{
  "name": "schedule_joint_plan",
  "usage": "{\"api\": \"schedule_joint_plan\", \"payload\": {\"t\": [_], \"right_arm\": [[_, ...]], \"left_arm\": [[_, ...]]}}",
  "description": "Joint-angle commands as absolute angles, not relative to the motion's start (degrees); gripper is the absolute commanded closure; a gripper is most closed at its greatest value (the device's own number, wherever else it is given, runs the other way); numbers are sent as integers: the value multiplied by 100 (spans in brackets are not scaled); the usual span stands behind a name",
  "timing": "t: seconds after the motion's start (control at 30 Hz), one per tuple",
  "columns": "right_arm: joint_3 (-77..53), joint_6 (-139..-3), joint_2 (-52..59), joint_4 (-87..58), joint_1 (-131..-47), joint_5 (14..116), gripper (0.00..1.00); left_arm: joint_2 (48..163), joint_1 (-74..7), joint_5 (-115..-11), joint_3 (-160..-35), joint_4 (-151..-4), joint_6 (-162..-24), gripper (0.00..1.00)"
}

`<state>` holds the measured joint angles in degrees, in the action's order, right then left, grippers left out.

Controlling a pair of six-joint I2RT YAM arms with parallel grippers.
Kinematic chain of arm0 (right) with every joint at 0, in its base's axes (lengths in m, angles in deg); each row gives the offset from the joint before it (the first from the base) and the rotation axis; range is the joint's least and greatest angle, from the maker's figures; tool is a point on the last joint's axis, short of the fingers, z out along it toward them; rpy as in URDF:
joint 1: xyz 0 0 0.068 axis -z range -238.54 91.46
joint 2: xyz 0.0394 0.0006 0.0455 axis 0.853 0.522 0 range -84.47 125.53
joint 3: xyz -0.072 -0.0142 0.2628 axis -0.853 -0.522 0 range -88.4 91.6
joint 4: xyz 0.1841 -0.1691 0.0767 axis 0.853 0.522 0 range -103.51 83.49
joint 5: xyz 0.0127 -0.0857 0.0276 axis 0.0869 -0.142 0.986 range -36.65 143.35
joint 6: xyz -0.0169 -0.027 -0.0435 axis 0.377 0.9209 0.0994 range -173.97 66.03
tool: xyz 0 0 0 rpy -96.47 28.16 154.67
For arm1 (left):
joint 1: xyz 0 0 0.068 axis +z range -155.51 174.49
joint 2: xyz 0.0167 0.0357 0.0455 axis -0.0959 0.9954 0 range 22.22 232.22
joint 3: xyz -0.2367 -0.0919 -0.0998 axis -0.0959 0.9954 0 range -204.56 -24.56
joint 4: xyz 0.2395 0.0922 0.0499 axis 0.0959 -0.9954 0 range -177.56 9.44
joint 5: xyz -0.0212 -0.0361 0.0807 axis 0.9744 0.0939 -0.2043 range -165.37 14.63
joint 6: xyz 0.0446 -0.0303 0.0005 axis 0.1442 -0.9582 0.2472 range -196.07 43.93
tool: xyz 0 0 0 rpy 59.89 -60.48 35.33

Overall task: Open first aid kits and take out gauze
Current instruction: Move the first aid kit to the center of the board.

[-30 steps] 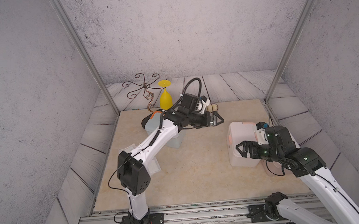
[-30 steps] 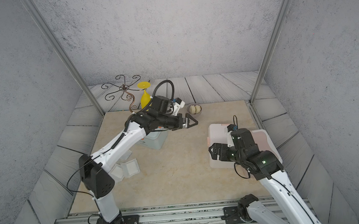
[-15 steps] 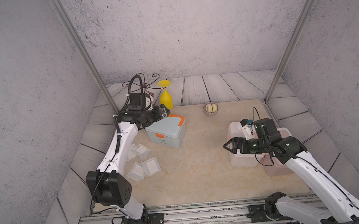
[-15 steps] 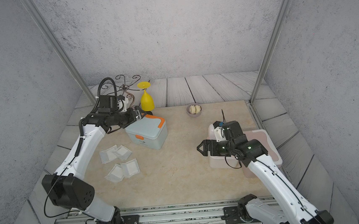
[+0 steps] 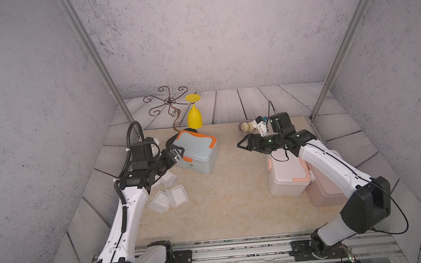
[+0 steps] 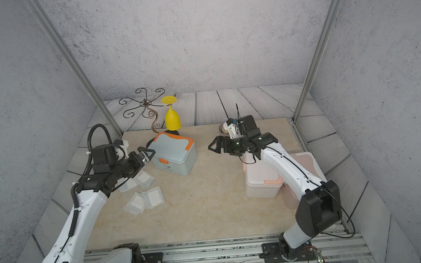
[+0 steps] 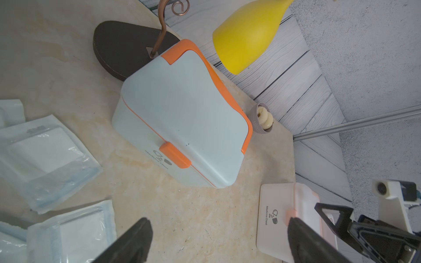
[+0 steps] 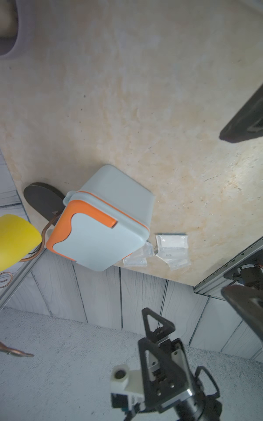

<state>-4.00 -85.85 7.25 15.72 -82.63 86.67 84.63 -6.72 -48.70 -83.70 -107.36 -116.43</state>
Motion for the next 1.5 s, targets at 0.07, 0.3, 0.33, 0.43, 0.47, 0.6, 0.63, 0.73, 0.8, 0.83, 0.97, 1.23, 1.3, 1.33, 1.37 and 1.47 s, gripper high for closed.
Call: {"api": "schedule_joint_plan", "payload": {"t": [0.07,0.3,0.33,0.43,0.47,0.6,0.63,0.73,0.8,0.83,0.97,1.23,1.3,1.33,1.37,1.47], "right_arm": [[824,-8917,2260,983,-8306,9126,1],[2670,-9071,4205,729,-8330,9777,10],[2871,-9071,4403,693,-8348,9804,10],[3449,-9145,4959,594,-8393,10000,11],[3616,-9159,5109,574,-8421,10053,11],[4234,-9178,5641,673,-8540,10201,11],[4319,-9177,5739,702,-8574,10225,11],[4497,-9185,5982,707,-8648,10253,11],[4579,-9194,6117,696,-8688,10330,11],[4598,-9171,6168,712,-8710,10380,11],[4528,-8814,6172,1045,-8822,10459,16],[2487,-8123,4768,918,-8997,10225,25],[2088,-8008,4420,890,-9047,10116,26],[1883,-7950,4239,893,-9076,10066,26],[1716,-7910,4100,905,-9102,10029,26],[1177,-7813,3663,977,-9182,9855,26]], "left_arm": [[8583,-433,-4511,-7908,-10128,-12029,4],[9479,-92,-4256,-8286,-9843,-12122,4],[9628,-36,-4230,-8358,-9797,-12141,4],[10082,91,-4141,-8603,-9761,-12126,4],[10234,125,-4124,-8672,-9748,-12120,4],[10882,224,-3836,-8977,-9673,-12108,4],[11031,240,-3797,-9040,-9654,-12120,4],[11468,286,-3558,-9242,-9572,-12194,5],[11774,276,-3360,-9431,-9556,-12231,6],[11902,261,-3290,-9488,-9487,-12270,6],[12262,206,-3275,-9726,-9620,-12164,8],[12350,-178,-3203,-9681,-9810,-11947,9],[12318,-343,-3221,-9674,-9910,-11869,9],[12289,-428,-3238,-9666,-9964,-11832,9],[12262,-509,-3247,-9636,-9986,-11819,10],[12112,-779,-3257,-9458,-9933,-11849,10]]}}
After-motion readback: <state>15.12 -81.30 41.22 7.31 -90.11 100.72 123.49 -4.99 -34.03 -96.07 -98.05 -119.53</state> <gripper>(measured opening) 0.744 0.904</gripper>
